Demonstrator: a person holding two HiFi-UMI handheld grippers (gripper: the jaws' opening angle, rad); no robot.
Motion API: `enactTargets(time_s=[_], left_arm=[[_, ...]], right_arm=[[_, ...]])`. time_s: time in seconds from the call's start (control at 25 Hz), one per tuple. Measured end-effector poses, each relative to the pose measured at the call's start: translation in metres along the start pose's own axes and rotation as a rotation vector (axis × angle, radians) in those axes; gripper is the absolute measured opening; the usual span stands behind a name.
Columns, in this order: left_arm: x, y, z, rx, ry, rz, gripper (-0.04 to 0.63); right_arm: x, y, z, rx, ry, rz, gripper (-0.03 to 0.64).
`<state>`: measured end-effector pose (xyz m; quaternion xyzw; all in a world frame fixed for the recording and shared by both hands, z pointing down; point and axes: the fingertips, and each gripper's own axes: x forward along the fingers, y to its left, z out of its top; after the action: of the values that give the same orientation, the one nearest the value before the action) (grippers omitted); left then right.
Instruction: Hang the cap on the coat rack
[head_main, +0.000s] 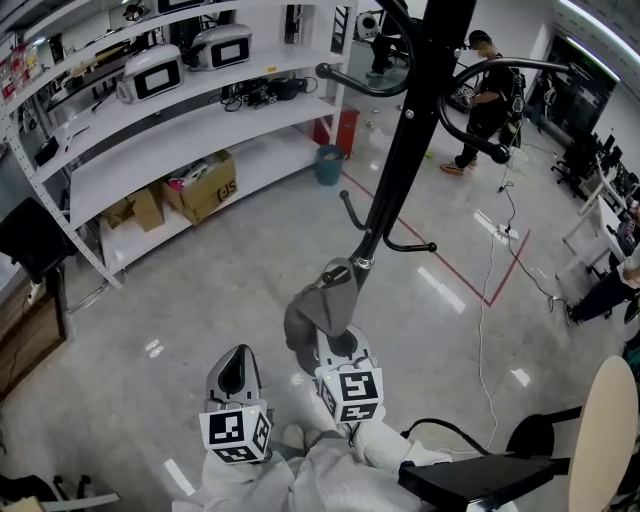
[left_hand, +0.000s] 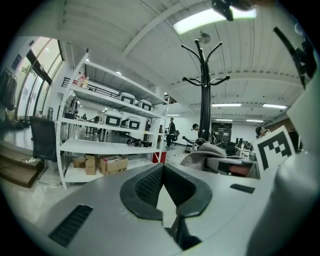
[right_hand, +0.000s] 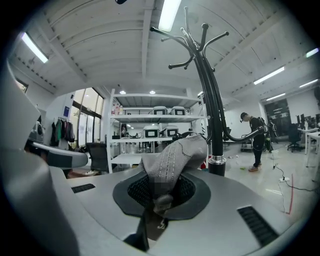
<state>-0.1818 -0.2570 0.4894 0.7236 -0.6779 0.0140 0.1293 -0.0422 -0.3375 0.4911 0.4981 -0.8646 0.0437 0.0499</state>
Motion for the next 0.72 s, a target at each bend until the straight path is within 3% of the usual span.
enactTargets(time_s=[0.72], left_arm=[[0.000, 0.015, -0.008, -0.009, 0.028, 0.044, 0.003]], right_arm=[[0.020, -0.025, -0.014, 0.023, 0.019, -0.056, 0.043]])
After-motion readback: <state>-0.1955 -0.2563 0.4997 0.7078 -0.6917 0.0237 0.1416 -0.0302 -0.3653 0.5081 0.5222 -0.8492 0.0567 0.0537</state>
